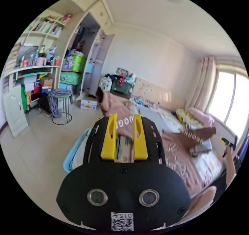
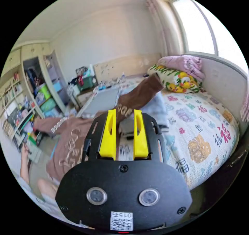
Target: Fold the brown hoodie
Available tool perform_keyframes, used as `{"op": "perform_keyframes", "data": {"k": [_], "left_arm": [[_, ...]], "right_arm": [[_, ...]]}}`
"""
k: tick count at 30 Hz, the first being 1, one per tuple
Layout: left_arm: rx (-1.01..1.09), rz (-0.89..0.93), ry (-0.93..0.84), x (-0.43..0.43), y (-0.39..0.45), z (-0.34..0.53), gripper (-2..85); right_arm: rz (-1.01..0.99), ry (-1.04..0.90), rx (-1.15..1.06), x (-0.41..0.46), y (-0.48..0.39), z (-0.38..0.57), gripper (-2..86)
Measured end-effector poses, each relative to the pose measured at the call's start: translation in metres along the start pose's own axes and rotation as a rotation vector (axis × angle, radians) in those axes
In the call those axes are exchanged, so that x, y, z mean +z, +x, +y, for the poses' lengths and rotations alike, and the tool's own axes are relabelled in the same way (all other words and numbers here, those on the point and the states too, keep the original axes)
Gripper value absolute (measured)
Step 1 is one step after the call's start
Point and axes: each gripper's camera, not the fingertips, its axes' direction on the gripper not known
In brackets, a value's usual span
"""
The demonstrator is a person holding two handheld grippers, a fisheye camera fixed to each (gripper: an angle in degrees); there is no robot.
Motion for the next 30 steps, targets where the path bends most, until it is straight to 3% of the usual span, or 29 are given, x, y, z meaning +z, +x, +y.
{"op": "perform_keyframes", "data": {"k": [3,9,17,30], "left_arm": [[0.038,0.131,-0.233,0.009,-0.001,0.053,10.5],[-0.029,0.285,-0.498,0.024,-0.004,0.11,10.7],[-0.073,0.395,-0.633,0.044,-0.001,0.122,6.9],[-0.04,0.404,-0.546,-0.008,0.004,0.104,1.1]], "right_arm": [[-0.129,-0.256,-0.023,0.043,-0.003,0.087,11.2],[-0.259,-0.509,0.003,0.089,-0.007,0.174,12.6],[-0.342,-0.568,-0.01,0.101,-0.009,0.187,10.3],[-0.304,-0.534,-0.052,0.091,-0.004,0.181,1.1]]}}
